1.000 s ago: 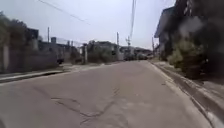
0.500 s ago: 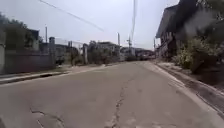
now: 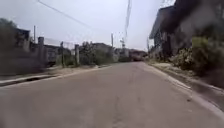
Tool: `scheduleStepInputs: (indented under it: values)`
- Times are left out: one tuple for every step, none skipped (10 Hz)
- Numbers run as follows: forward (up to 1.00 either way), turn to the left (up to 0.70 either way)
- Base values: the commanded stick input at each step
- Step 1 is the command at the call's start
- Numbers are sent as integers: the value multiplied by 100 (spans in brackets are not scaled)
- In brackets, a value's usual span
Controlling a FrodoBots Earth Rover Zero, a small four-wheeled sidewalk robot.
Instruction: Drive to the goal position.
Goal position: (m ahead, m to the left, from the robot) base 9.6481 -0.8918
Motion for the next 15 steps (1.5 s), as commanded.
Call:
scheduleStepInputs:
  values:
    - [100,1]
    - [100,1]
    - [100,1]
    - [100,1]
    - [100,1]
    - [100,1]
    - [100,1]
    - [100,1]
    - [100,1]
    - [100,1]
    - [100,1]
    - [100,1]
    - [100,1]
    - [100,-33]
    - [100,-39]
